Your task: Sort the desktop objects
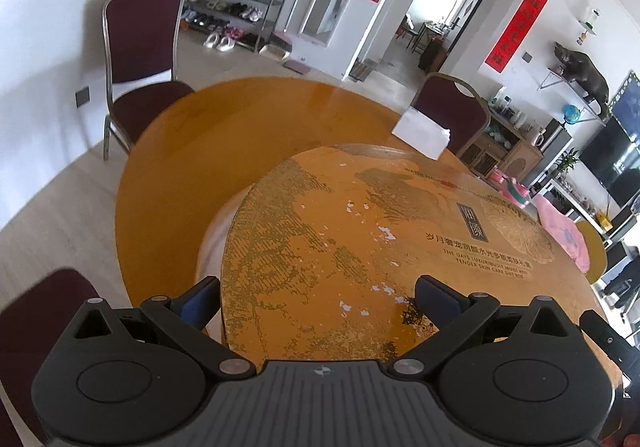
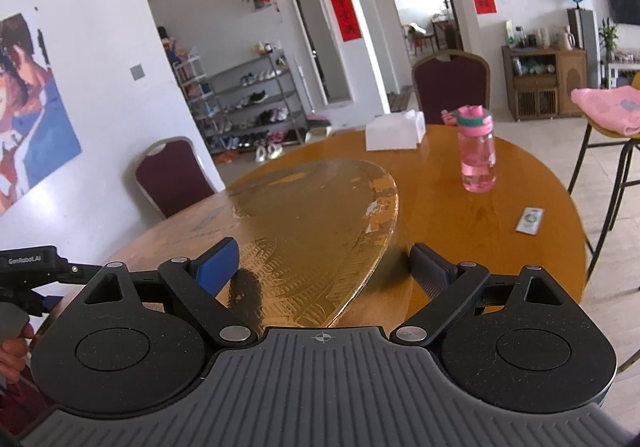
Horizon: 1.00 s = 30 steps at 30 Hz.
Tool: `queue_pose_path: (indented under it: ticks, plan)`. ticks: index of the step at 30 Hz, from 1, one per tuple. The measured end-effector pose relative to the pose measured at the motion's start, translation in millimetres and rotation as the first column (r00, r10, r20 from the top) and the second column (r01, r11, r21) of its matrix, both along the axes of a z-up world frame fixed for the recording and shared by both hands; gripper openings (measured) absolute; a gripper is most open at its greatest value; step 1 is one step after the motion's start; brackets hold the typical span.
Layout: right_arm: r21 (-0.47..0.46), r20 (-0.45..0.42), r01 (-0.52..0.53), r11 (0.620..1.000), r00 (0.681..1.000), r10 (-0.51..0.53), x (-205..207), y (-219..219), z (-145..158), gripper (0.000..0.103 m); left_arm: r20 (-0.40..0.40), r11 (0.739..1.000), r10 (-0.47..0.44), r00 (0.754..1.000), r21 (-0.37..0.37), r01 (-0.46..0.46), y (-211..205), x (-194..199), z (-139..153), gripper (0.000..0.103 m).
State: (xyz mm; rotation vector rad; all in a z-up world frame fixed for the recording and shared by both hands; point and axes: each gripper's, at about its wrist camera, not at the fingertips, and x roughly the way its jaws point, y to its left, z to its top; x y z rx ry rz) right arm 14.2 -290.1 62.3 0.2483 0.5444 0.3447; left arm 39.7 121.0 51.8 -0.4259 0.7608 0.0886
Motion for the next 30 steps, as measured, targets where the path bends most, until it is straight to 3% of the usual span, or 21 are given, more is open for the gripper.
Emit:
queue_pose_path:
  ticks: [14, 30]
  plan:
    - [0.019, -0.021, -0.017, 1.000, 1.000, 0.017, 49, 43, -8, 0.093, -0.006, 0.999, 0.025, 1.000, 0.024, -0.025, 27, 26, -2, 0.101]
    - [0.007, -0.017, -0.005, 1.000, 1.000, 0.005, 101, 49, 0, 0.093, 0.034, 1.000, -0.002, 0.999, 0.021, 0.001, 34, 73, -1, 0.101]
